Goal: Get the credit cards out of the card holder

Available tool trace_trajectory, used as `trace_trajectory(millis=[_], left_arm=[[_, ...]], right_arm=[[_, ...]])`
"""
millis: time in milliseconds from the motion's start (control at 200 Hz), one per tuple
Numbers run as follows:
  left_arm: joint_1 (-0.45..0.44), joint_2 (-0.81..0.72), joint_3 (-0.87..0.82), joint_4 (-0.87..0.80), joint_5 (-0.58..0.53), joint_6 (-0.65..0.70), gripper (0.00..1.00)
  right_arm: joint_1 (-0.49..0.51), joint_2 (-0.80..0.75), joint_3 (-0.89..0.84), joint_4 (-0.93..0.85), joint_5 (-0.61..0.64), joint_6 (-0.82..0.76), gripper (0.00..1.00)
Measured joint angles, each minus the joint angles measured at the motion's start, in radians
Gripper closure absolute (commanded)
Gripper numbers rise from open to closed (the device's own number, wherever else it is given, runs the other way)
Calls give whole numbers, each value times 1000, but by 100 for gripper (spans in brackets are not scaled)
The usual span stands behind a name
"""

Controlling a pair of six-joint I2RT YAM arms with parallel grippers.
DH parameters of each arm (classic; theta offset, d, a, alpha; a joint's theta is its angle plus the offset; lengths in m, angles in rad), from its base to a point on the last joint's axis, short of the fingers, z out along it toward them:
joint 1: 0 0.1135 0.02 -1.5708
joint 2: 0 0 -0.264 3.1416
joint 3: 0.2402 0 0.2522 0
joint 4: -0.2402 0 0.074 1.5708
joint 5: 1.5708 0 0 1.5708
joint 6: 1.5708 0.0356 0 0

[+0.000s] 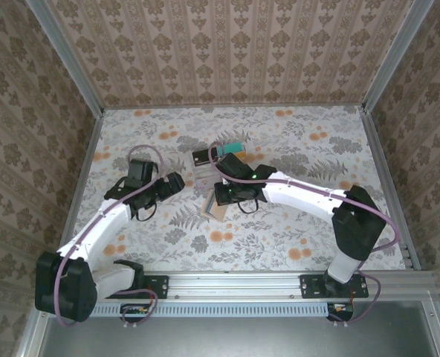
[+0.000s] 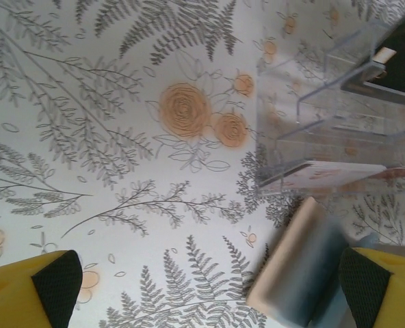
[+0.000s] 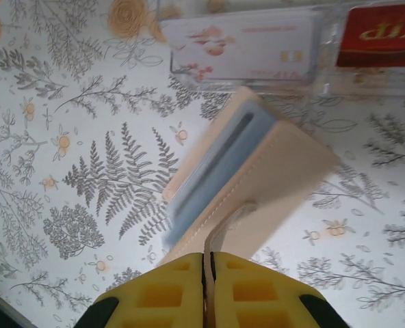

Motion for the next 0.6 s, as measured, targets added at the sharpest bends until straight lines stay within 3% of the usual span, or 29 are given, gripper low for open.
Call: trace_trajectory(millis=[310,600], left_arm=[[29,37,0,-2,32,22,0],[18,84,0,29,132,36,0]], right_arm=[[12,80,37,18,1,25,90],[-87,-19,-98,11,42,54,90]])
